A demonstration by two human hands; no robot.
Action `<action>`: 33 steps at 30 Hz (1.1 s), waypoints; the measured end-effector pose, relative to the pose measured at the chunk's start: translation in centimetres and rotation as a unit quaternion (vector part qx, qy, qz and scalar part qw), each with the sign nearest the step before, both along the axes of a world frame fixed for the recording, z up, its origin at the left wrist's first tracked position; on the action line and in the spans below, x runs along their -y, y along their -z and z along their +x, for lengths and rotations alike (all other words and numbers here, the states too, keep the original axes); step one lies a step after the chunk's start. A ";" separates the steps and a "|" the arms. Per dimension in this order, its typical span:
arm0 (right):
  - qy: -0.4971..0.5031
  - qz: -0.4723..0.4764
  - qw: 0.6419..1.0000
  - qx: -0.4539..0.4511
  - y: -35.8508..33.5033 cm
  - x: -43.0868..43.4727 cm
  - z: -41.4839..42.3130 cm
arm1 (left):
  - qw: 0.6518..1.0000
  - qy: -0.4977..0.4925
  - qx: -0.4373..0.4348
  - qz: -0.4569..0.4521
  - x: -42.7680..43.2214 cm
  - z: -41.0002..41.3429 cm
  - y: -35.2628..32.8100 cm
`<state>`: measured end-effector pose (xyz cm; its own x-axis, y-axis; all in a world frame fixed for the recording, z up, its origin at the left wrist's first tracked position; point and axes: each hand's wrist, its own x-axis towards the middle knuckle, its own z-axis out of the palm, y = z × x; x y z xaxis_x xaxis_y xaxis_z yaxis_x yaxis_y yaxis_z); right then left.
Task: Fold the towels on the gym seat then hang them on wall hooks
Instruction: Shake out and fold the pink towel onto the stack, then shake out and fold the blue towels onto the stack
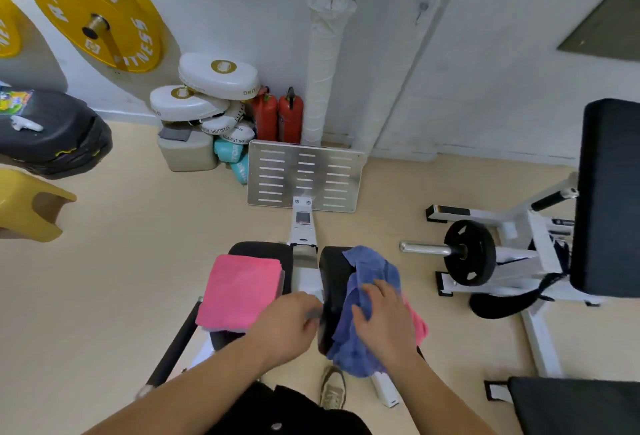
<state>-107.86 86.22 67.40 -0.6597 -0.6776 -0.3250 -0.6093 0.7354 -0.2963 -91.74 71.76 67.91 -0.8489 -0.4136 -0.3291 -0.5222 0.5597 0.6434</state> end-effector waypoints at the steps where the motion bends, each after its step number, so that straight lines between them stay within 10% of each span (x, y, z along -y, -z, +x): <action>1: -0.003 0.033 0.999 0.002 0.1 -1.4 -1.1 | 0.999 -0.010 0.008 0.029 -1.2 -1.3 0.1; 10: 0.002 -0.057 0.986 0.158 3.2 -6.7 -6.4 | 0.982 -0.125 0.067 0.125 -8.7 -6.0 1.2; 20: 0.160 -0.306 0.872 0.347 -5.4 -6.2 -9.8 | 0.944 -0.290 -0.066 0.146 -10.9 -9.5 -3.1; 33: 0.146 -0.473 0.762 0.419 -19.6 -5.6 -11.2 | 0.986 -0.093 -0.133 0.045 -5.3 -12.6 -11.9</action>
<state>-119.11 91.85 86.97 -0.6565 -0.7344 -0.1721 0.2325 0.0200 -0.9724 -104.34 77.07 79.77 -0.8220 -0.5500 -0.1476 -0.4165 0.4038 0.8145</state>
